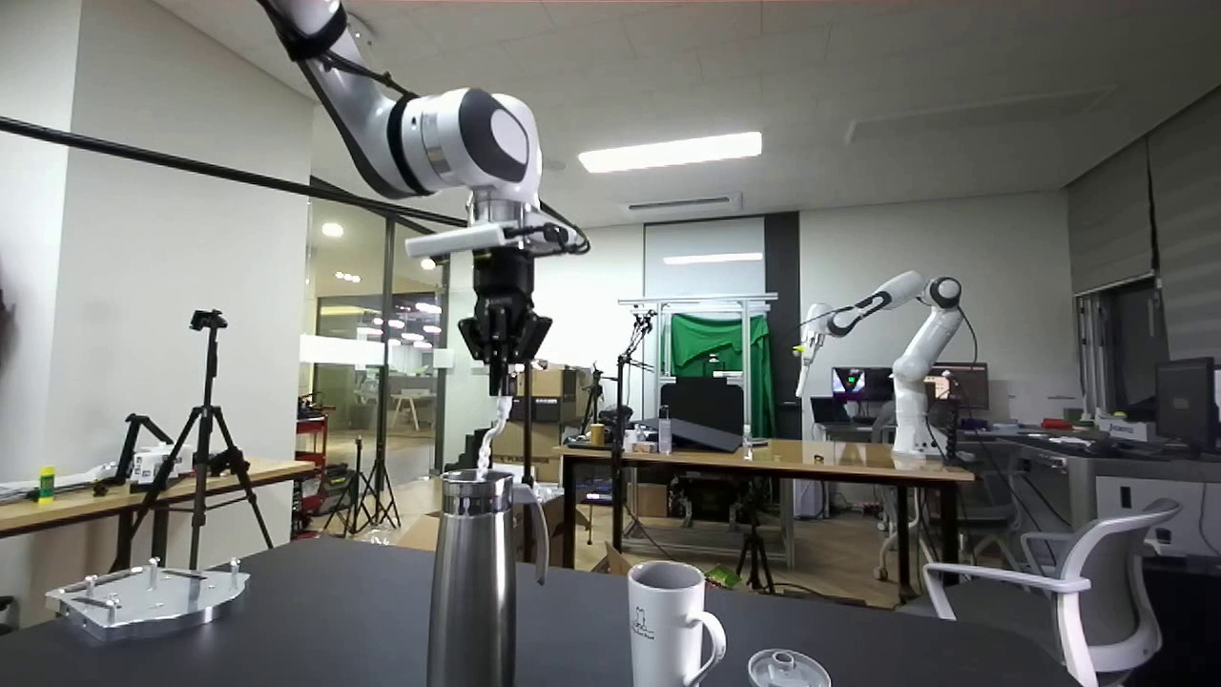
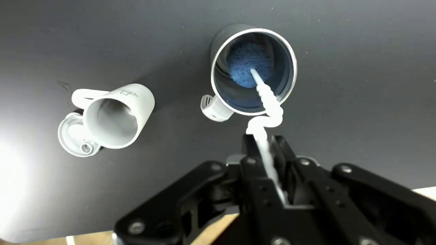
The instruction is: Use the brush to clean the silver bottle
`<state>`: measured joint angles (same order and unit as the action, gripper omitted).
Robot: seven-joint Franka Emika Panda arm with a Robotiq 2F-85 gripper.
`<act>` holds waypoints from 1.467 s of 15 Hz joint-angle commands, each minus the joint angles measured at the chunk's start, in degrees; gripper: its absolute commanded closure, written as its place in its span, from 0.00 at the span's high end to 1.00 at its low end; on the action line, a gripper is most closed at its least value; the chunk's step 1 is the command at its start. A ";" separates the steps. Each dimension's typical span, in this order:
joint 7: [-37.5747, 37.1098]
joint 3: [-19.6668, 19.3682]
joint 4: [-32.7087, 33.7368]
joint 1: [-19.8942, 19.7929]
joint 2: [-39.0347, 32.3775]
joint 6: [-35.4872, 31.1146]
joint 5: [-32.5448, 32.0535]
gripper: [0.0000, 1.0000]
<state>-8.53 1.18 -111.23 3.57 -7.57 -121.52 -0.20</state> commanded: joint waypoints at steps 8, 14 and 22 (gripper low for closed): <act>-2.62 -0.08 -2.46 -0.05 -5.63 -0.39 -1.32 0.04; -1.66 0.17 2.69 0.23 -1.50 3.26 -0.81 0.04; -0.88 -0.04 -0.76 -1.01 -0.24 -3.87 2.82 0.04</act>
<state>-8.80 1.25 -109.74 3.19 -5.60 -122.26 1.76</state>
